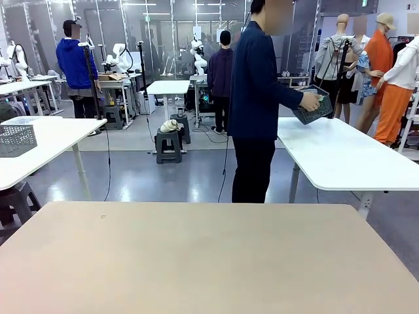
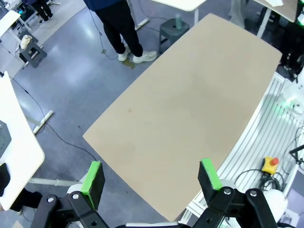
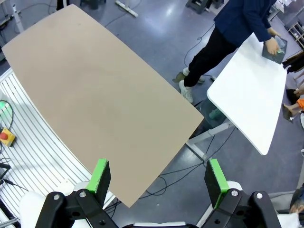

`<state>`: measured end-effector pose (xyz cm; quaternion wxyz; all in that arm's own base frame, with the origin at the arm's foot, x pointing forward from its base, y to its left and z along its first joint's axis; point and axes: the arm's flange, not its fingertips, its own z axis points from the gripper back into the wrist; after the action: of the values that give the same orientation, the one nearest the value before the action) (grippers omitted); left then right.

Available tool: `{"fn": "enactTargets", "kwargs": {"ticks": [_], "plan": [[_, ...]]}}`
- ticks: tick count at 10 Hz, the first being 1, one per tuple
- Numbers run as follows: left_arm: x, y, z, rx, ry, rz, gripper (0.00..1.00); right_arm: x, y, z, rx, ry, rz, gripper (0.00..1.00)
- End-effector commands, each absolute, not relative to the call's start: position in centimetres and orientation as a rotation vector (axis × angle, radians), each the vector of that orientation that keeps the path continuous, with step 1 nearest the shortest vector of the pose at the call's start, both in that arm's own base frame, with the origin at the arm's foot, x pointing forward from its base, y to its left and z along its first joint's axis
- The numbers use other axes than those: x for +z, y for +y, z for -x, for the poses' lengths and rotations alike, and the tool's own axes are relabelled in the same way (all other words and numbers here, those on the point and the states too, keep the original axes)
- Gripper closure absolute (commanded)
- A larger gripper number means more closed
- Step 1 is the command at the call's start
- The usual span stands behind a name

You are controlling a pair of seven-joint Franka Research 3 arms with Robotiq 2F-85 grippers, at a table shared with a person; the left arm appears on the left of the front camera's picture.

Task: Fold the towels and place them in the basket.
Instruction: When a person lays out a Towel with hook on the table, fold it in half twice.

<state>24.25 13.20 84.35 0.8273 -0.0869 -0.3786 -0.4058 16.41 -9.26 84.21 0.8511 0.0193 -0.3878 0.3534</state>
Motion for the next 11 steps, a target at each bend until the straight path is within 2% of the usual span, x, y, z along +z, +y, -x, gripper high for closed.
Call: {"fn": "enactTargets", "kwargs": {"ticks": [1,11], "plan": [[84.62,12.86,-23.40,-0.902,-0.806,0.183,0.00,84.59,-8.80,-16.36,0.755,-0.821,-0.064,0.00],[84.42,13.17,-24.08,-0.868,-0.806,0.182,0.00,84.29,-9.11,-16.40,0.750,-0.820,-0.047,0.00]]}}
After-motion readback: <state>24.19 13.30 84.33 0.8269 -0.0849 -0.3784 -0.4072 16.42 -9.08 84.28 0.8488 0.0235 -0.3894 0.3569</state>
